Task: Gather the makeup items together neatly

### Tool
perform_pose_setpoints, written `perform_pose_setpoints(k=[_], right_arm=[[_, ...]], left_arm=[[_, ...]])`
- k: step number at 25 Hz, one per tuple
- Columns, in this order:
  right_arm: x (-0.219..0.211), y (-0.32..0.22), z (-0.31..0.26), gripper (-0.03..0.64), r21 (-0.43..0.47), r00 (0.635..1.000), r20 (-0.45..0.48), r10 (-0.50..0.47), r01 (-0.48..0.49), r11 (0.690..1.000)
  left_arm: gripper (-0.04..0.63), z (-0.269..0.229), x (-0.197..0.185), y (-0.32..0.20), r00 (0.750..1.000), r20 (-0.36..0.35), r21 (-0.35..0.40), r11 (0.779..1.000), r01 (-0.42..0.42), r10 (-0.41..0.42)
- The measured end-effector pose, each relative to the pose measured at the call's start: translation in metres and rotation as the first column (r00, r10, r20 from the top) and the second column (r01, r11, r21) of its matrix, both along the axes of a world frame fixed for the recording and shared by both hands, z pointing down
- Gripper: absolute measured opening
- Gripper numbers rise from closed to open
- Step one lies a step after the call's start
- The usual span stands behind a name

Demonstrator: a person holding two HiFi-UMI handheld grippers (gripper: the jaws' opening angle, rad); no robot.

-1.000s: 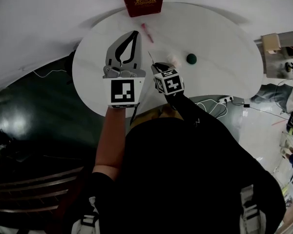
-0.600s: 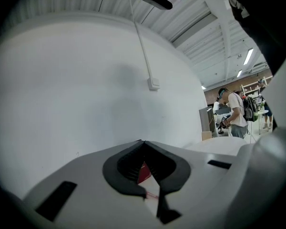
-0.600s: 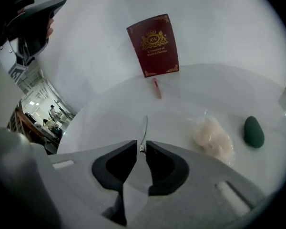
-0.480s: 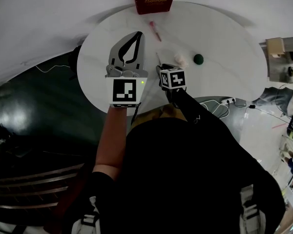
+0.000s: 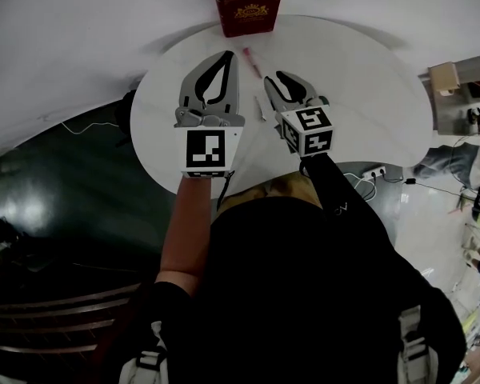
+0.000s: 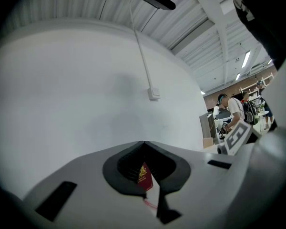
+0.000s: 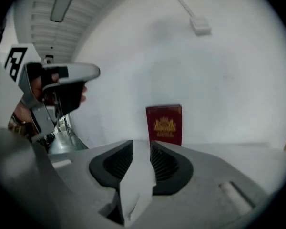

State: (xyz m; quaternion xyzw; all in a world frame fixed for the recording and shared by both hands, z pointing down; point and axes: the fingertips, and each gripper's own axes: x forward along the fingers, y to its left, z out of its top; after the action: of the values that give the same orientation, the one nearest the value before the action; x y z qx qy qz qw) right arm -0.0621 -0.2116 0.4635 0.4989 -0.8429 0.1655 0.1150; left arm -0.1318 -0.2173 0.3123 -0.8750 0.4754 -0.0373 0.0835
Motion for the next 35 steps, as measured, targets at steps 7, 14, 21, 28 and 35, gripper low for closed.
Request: perform_pose_setpoints(k=[7,14,21,28,35], right_arm=[[0.033,-0.002,-0.135,0.104,0.33,0.999,-0.036,0.031,-0.017,0.944],[0.031,0.018,-0.211,0.104,0.511,1.0,0.009,-0.017,0.011,0.859],[0.019,0.016,-0.203,0.104,0.479,0.998,0.014,-0.054,0.04,0.877],[-0.003,-0.042,-0.071,0.104,0.016,0.97,-0.176,-0.165,0.171,0.985],[-0.027,-0.079,0.046,0.106,-0.27,0.894,-0.308,-0.326,0.246,0.931]], left_arm=[[0.008,-0.039,0.008,-0.001,0.999,-0.011,0.077,0.997,-0.032,0.033],[0.008,-0.059,0.004,-0.003,0.999,-0.033,0.118,0.993,-0.03,0.034],[0.008,-0.053,-0.002,-0.003,0.998,-0.057,0.101,0.995,-0.016,0.022],[0.008,-0.04,-0.002,-0.005,0.996,-0.08,0.091,0.995,-0.037,0.044],[0.008,-0.009,-0.017,-0.019,0.996,-0.091,0.022,1.0,-0.002,0.004]])
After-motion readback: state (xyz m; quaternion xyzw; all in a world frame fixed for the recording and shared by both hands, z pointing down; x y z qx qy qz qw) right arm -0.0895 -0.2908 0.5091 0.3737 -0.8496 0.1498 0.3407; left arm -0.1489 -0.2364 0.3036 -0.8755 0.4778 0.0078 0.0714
